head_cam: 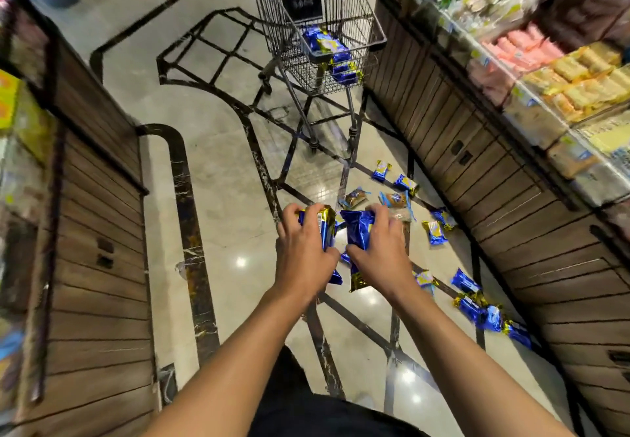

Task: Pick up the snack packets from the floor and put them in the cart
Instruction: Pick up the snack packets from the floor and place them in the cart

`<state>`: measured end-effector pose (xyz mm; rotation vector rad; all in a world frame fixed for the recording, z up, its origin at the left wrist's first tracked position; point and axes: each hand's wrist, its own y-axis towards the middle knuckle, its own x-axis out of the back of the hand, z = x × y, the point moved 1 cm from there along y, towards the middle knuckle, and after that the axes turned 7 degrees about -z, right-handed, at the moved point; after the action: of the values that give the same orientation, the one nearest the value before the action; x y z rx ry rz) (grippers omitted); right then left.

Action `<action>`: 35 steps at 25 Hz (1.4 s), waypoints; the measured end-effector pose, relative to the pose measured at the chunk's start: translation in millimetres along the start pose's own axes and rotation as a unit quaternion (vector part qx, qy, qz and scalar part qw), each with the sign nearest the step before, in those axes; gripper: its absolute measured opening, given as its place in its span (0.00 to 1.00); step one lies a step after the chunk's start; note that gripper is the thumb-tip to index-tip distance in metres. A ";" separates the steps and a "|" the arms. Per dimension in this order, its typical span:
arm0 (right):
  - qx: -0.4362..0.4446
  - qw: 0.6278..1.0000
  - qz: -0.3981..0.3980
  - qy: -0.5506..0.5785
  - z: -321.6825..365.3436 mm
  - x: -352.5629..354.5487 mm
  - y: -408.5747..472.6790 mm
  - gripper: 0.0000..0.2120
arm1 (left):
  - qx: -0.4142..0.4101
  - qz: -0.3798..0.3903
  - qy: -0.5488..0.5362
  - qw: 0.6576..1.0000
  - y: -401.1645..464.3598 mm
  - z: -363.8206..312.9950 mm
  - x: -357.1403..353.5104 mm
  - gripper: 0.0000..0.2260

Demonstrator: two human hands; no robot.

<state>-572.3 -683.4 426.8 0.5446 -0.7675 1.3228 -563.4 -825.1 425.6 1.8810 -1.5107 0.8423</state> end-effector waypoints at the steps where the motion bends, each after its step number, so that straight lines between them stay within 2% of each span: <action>1: 0.009 1.000 -0.001 -0.002 19.8 -11.8 11.8 0.34 | 0.001 -0.009 -0.004 1.000 17.9 12.0 10.1 0.32; 10: 0.037 0.999 -0.017 0.001 144.9 -93.1 110.9 0.34 | 0.020 -0.038 0.009 0.999 155.9 102.7 91.5 0.31; 18: 0.067 0.998 0.010 0.016 208.4 -148.7 238.5 0.32 | 0.055 -0.066 0.006 0.996 292.6 134.7 102.1 0.31; 25: 0.071 0.995 0.053 0.054 262.5 -184.4 386.6 0.32 | 0.069 -0.074 0.048 0.994 443.6 124.0 100.9 0.32; 32: 0.098 0.992 0.064 0.046 308.4 -202.9 504.7 0.32 | 0.078 -0.088 0.039 0.992 568.5 117.0 92.3 0.32; 35: 0.071 0.995 0.055 0.042 322.3 -219.9 553.4 0.32 | 0.073 -0.071 0.028 0.994 628.1 128.5 81.4 0.30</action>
<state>-1188.8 -963.2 429.0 0.5612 -0.6444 1.5001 -1150.8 -1094.2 438.4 2.0257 -1.2940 0.9543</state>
